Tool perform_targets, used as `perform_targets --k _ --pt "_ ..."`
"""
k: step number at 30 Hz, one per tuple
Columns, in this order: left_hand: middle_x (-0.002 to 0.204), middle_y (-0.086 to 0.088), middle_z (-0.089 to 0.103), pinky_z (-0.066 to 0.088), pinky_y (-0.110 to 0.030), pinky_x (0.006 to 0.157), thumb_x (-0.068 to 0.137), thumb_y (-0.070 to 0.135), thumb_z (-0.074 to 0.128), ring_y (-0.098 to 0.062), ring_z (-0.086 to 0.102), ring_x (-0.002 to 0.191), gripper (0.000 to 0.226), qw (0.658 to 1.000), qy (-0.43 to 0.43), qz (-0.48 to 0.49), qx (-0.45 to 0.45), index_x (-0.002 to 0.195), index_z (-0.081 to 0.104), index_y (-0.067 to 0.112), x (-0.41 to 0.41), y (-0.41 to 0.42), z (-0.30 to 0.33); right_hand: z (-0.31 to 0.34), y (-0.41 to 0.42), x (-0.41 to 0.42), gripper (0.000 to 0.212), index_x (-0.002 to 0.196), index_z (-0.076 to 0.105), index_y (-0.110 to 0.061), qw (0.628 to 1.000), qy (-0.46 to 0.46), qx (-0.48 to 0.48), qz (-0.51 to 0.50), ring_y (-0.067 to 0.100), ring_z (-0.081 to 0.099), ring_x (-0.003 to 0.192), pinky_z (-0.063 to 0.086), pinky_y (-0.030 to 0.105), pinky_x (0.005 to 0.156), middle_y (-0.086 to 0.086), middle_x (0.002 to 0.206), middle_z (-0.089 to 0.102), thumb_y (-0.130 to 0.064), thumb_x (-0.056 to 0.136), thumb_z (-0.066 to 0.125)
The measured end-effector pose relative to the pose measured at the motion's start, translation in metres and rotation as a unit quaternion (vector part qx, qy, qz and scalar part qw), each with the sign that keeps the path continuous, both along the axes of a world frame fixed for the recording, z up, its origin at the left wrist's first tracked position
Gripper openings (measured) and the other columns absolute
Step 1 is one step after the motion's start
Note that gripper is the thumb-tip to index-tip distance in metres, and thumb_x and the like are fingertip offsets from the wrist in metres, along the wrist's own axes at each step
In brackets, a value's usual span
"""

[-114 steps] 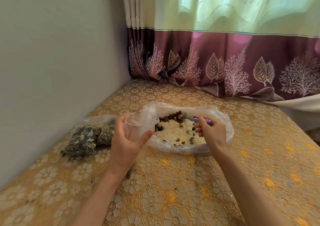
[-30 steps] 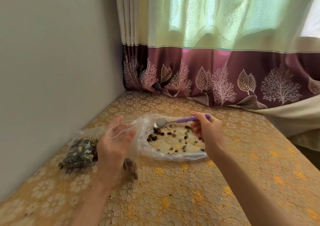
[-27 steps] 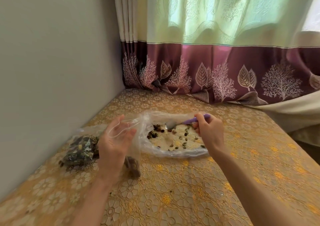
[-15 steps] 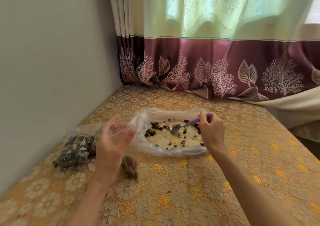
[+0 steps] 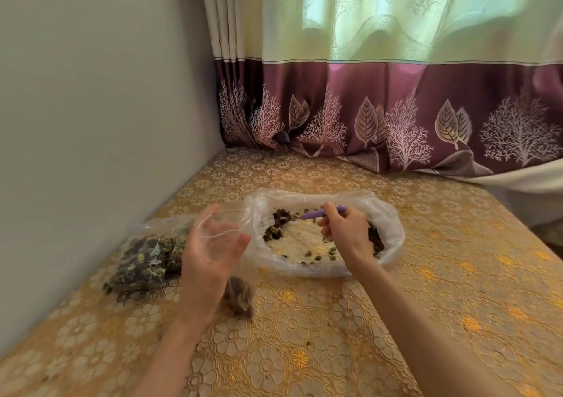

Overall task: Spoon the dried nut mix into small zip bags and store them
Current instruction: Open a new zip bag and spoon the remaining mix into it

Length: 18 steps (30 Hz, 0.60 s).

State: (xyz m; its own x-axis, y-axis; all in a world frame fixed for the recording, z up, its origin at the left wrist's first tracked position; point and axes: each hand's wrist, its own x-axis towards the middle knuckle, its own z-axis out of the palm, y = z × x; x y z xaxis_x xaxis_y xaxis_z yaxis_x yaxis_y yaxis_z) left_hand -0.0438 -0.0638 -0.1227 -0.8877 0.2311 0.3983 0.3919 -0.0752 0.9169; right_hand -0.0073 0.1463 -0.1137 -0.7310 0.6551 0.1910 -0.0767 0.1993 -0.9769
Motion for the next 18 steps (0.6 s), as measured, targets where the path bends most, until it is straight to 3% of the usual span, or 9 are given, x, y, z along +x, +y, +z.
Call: perform_targets --k 4,10,14,18 --pt "0.107 0.003 0.067 0.053 -0.048 0.085 0.052 0.070 0.074 -0.017 0.065 0.100 0.098 1.000 -0.021 -0.015 0.001 0.133 0.042 0.024 -0.001 0.002 -0.005 -0.003 -0.001 0.003 0.043 0.063 0.076 -0.012 0.996 0.008 -0.082 0.039 0.006 0.045 0.047 0.035 0.017 0.043 0.000 0.058 0.065 -0.013 0.095 0.048" --pt "0.106 -0.001 0.066 0.052 -0.014 0.070 0.057 0.069 0.070 -0.007 0.066 0.090 0.087 0.999 -0.015 -0.022 -0.031 0.123 0.048 0.017 0.003 0.011 -0.013 -0.004 0.001 0.006 0.058 0.043 0.069 -0.012 0.972 0.019 -0.226 0.060 0.009 0.049 0.046 0.037 0.017 0.043 0.003 0.053 0.066 -0.006 0.095 0.046" --pt "0.108 0.003 0.066 0.055 -0.022 0.068 0.050 0.074 0.070 -0.010 0.067 0.092 0.097 0.999 -0.031 -0.037 -0.024 0.127 0.044 0.019 0.005 0.013 -0.018 -0.003 0.005 0.010 0.056 0.043 0.070 -0.011 0.966 0.026 -0.253 0.053 0.010 0.049 0.046 0.038 0.018 0.045 0.003 0.050 0.064 -0.004 0.094 0.047" --pt "0.098 0.010 0.068 0.052 -0.013 0.062 0.049 0.075 0.071 -0.001 0.067 0.082 0.097 0.999 -0.027 -0.042 -0.019 0.123 0.044 0.019 0.006 0.015 -0.019 0.003 0.008 0.017 0.042 0.057 0.068 -0.006 0.968 0.039 -0.242 0.049 0.008 0.048 0.045 0.037 0.016 0.041 0.002 0.052 0.065 -0.001 0.092 0.045"
